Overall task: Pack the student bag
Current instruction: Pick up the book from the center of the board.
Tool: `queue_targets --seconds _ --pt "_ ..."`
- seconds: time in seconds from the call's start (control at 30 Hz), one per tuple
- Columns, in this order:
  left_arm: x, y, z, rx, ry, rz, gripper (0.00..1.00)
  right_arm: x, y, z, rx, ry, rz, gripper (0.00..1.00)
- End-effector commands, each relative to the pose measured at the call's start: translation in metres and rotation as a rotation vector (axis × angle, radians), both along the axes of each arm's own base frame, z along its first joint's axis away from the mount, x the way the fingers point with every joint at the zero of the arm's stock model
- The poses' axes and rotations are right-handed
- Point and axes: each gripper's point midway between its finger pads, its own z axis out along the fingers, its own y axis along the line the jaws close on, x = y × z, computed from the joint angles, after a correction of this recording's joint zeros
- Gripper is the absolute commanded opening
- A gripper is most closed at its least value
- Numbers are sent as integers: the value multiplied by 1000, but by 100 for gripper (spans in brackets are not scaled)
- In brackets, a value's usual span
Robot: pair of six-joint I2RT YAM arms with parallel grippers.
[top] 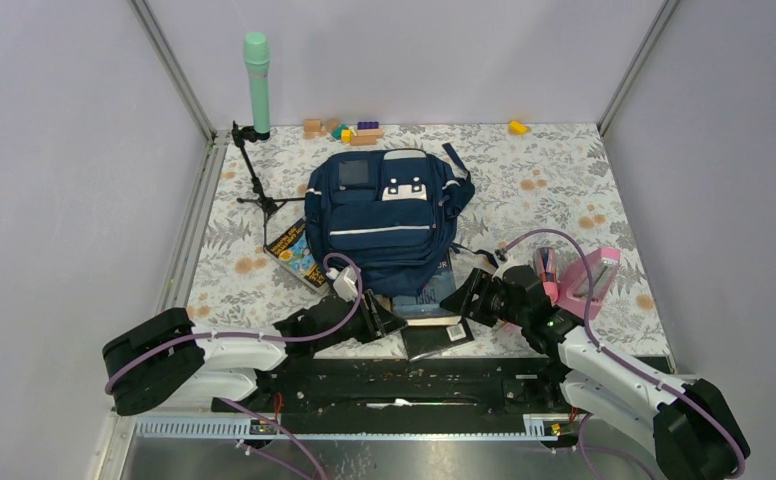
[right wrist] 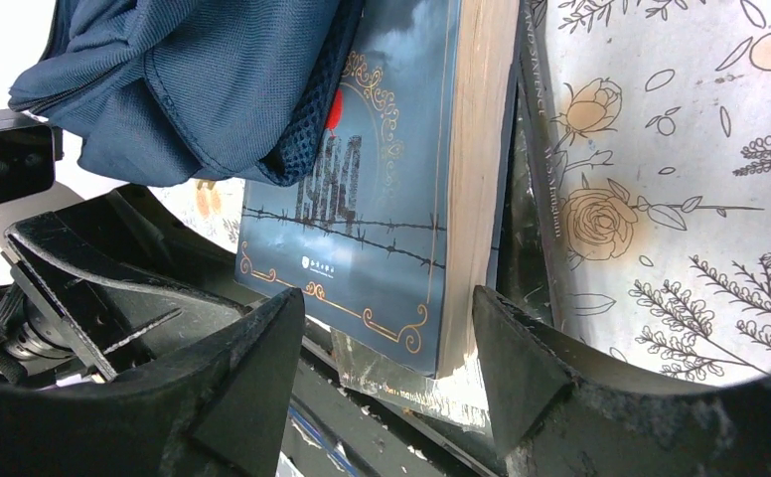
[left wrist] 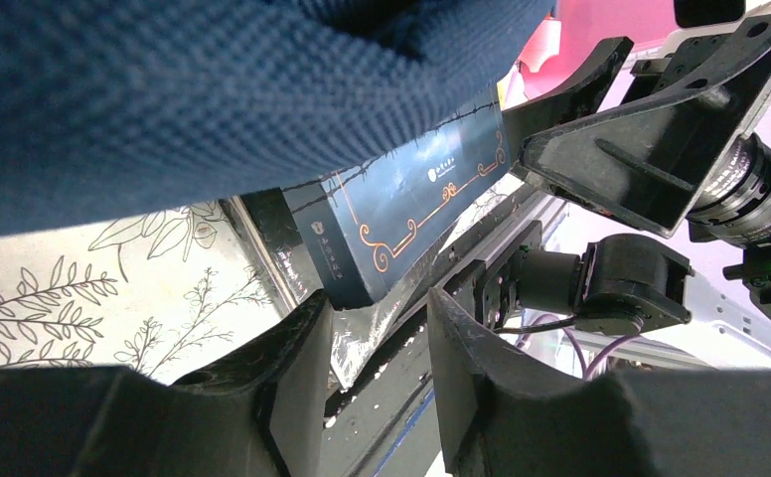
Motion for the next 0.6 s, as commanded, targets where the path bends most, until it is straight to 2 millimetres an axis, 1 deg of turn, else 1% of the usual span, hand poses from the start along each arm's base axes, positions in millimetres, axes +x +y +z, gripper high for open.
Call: queue_targets --seconds 0.0,0.2,0.33,0.43,0.47,0.53,0.57 --pt "19 -25 71 -201 -150 9 38 -3 12 9 63 -4 29 69" --pt "17 -31 72 -232 -151 -11 38 -2 20 15 93 -8 44 68" --pt "18 -35 81 -267 -173 -18 37 -2 24 17 100 -5 53 67" --pt "19 -36 89 -285 -192 -16 22 -3 26 15 96 -1 63 67" --pt "20 -36 93 -291 -201 -12 20 -3 26 14 95 -1 64 65" --pt "21 -35 95 -289 -212 -8 17 -3 26 14 96 -2 58 56" --pt "21 -34 95 -283 -214 -6 14 -2 26 14 97 -4 54 52"
